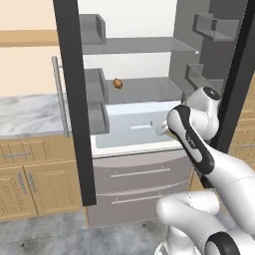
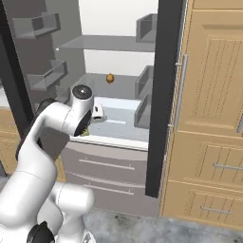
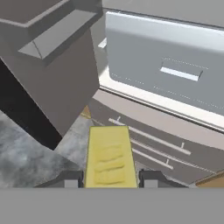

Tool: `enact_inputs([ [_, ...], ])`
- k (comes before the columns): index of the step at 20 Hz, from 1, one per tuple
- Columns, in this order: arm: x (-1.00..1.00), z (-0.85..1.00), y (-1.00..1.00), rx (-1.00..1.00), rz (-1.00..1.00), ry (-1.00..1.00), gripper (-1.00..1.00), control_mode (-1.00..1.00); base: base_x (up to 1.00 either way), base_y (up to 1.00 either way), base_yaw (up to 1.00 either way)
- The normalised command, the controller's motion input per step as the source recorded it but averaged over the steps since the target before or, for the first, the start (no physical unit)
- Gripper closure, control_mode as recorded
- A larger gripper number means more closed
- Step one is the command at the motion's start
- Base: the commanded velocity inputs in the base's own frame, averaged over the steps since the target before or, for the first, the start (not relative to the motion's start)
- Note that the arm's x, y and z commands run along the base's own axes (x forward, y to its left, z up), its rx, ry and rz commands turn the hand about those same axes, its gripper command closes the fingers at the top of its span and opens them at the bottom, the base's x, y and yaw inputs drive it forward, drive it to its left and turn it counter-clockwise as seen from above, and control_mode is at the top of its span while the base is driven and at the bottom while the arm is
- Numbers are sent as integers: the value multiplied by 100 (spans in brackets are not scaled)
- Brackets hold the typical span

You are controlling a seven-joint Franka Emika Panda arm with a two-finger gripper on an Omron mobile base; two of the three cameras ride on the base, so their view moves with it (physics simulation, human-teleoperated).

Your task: Pick the egg and butter from the fridge and place them by the bowl for mixing.

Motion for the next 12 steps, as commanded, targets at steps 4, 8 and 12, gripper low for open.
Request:
enact_inputs([
  [4, 0, 0, 0, 0, 0, 0, 100, 100, -75, 15, 14],
  [8, 0, 0, 0, 0, 0, 0, 100, 100, -21, 3, 90],
  [12, 0, 0, 0, 0, 0, 0, 100, 100, -5, 0, 100],
])
